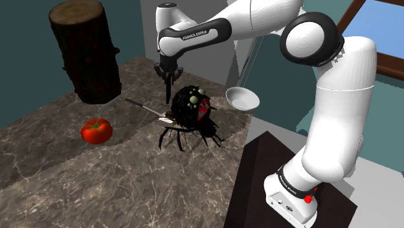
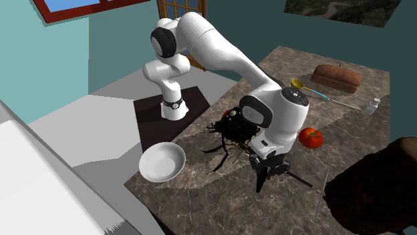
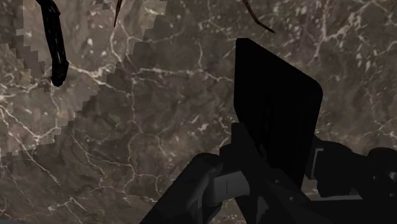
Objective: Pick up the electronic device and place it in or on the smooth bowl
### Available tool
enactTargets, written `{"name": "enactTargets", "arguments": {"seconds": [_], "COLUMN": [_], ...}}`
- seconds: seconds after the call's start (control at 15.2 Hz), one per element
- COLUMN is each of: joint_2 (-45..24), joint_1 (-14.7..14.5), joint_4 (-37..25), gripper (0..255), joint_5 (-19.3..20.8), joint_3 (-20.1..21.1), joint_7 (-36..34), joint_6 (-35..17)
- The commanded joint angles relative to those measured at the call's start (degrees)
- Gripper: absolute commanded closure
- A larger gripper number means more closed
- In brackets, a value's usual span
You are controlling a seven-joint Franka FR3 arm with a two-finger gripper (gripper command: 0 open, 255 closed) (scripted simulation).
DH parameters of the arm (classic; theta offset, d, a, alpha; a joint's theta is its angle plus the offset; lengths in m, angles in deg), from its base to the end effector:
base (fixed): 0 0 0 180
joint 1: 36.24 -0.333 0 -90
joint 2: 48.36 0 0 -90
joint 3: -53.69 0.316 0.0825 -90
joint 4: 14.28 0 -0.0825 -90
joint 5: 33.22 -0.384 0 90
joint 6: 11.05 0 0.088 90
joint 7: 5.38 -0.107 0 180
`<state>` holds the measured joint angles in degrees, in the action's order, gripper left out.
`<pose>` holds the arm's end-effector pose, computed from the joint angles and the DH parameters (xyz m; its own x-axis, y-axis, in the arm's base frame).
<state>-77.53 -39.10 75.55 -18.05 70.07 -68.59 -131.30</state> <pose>0.6664 0.1896 0.3612 0.7758 -0.6222 0.1046 -0.6262 -0.7797 0.0062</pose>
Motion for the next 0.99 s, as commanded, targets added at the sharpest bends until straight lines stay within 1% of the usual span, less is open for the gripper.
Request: {"name": "enactTargets", "arguments": {"seconds": [0.0,0.46,0.92], "joint_2": [0.0,0.0,1.8], "joint_1": [0.0,0.0,0.1], "joint_4": [0.0,0.0,-2.7], "gripper": [255,255,255], "joint_5": [0.0,0.0,-0.9], "joint_3": [0.0,0.0,0.4], "joint_7": [0.0,0.0,0.9], "joint_6": [0.0,0.0,4.4]}}
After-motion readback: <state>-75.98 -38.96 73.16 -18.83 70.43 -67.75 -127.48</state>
